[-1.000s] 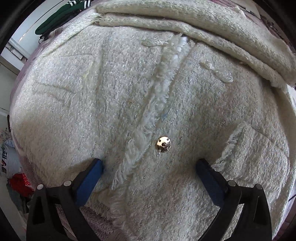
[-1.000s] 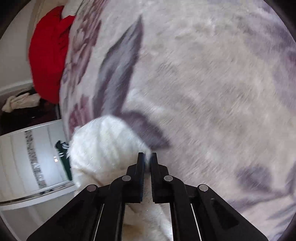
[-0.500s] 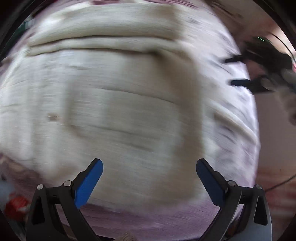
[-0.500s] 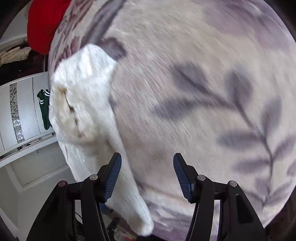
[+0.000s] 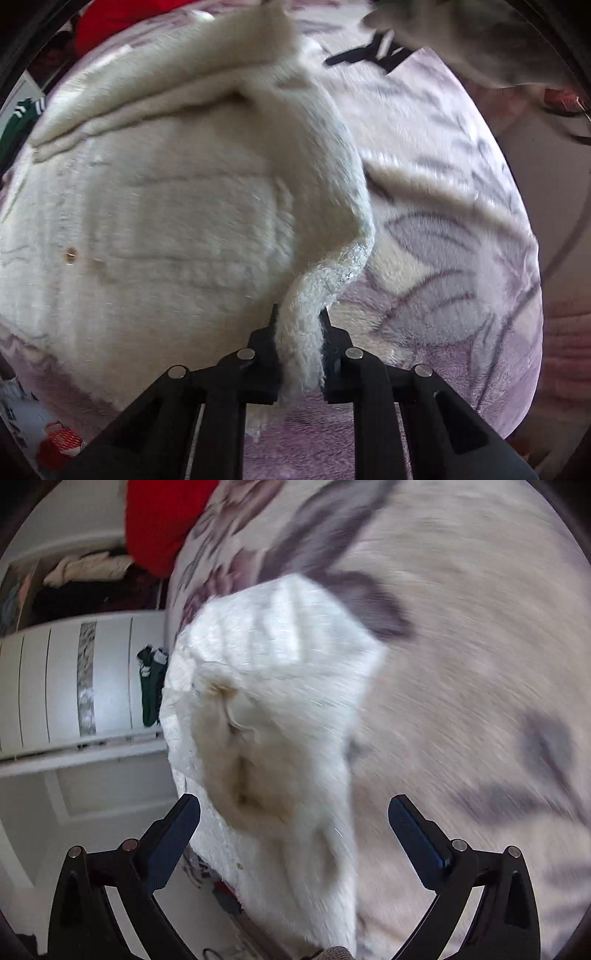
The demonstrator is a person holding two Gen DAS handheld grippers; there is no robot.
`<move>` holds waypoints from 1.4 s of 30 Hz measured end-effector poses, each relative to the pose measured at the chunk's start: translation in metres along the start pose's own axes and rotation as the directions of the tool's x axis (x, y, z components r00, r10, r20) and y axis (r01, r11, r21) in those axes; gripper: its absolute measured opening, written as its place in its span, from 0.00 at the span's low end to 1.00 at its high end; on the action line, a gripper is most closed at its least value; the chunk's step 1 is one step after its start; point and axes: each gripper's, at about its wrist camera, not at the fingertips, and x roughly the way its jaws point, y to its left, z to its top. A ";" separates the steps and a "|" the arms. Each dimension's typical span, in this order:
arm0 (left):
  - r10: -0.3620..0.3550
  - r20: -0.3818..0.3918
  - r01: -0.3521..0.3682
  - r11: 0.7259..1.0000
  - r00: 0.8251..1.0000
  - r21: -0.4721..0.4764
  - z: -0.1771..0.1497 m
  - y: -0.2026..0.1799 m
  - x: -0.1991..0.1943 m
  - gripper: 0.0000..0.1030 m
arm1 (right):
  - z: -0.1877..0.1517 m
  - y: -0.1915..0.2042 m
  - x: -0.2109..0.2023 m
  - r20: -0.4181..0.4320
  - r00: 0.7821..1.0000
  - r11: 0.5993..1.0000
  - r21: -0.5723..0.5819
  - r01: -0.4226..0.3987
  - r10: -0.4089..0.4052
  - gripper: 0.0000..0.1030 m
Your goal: Fold large clothes
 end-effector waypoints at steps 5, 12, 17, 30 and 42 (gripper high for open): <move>0.003 0.069 0.000 0.999 0.998 -0.043 -0.006 0.013 -0.033 0.11 | 0.034 0.007 0.052 -0.057 0.989 0.988 -0.071 0.134 -0.138 1.00; 0.001 0.164 0.024 0.988 0.987 -0.154 -0.012 0.044 -0.079 0.11 | 0.056 0.002 0.055 -0.090 0.996 0.998 0.063 -0.001 0.006 0.41; 0.003 0.219 0.059 0.959 0.976 -0.277 -0.006 0.089 -0.104 0.11 | 0.050 0.037 0.046 -0.069 0.995 0.994 0.072 0.082 -0.077 0.28; 0.038 0.289 0.162 0.754 0.957 -0.637 -0.036 0.292 -0.143 0.10 | 0.042 0.304 0.107 -0.070 0.895 0.897 -0.088 0.434 -0.440 0.26; -0.082 0.198 0.211 0.539 0.977 -0.816 -0.074 0.469 -0.018 0.12 | 0.042 0.391 0.330 -0.079 0.689 0.694 -0.061 0.718 -0.720 0.29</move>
